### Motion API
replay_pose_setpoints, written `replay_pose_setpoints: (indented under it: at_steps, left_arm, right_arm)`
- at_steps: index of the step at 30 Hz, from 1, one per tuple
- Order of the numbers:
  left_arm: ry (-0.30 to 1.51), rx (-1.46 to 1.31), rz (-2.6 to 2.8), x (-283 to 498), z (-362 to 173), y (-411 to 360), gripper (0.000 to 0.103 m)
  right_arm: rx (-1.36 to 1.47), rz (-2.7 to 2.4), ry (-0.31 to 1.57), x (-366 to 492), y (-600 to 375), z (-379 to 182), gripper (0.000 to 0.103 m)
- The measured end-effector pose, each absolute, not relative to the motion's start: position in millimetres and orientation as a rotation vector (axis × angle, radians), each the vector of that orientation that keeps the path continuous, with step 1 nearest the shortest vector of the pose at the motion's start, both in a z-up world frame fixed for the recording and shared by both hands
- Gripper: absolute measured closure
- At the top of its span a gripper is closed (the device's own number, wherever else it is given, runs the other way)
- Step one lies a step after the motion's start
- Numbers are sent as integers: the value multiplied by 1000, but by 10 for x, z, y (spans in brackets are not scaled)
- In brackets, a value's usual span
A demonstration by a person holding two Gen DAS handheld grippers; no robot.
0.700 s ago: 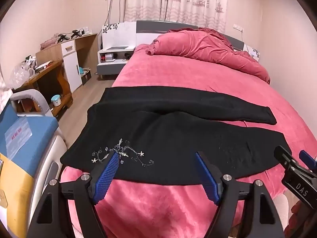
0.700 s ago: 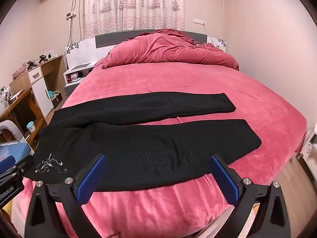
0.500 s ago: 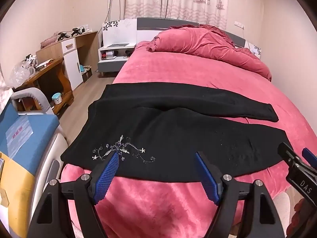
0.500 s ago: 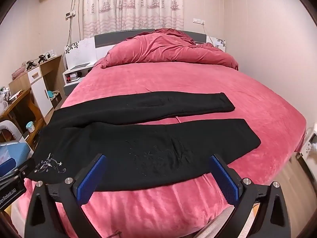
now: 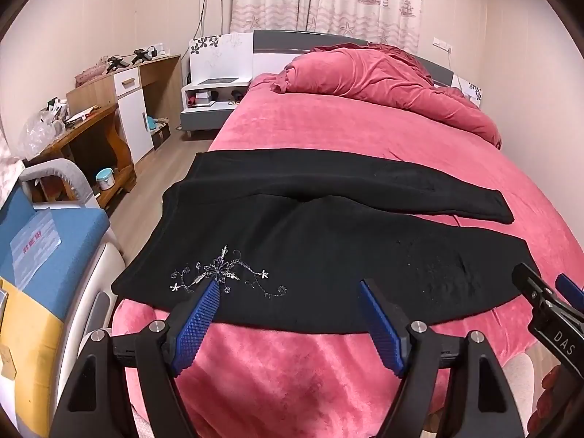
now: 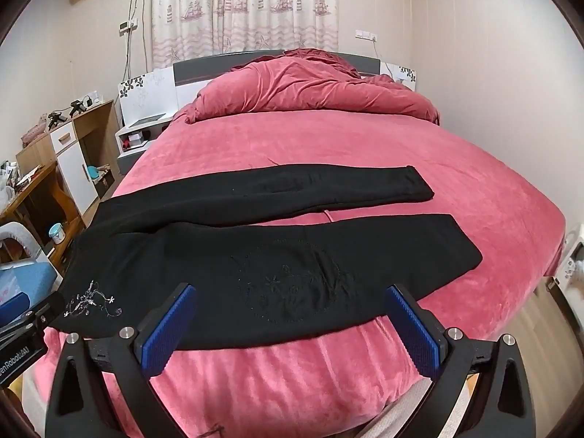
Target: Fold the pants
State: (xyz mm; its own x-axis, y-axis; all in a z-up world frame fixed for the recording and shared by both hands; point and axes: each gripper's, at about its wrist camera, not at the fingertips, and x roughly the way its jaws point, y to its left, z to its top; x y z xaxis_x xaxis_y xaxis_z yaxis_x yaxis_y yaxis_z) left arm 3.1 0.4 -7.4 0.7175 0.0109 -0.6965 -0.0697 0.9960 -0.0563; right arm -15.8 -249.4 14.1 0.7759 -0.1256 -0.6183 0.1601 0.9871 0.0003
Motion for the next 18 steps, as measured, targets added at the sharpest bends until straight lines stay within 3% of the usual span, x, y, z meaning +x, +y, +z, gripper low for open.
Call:
replay_pose_setpoints:
  at_steps: [18]
  left_arm:
    - [789, -72, 45, 70, -113, 1, 24]
  right_arm:
    - [62, -152, 688, -103, -2489, 80, 0]
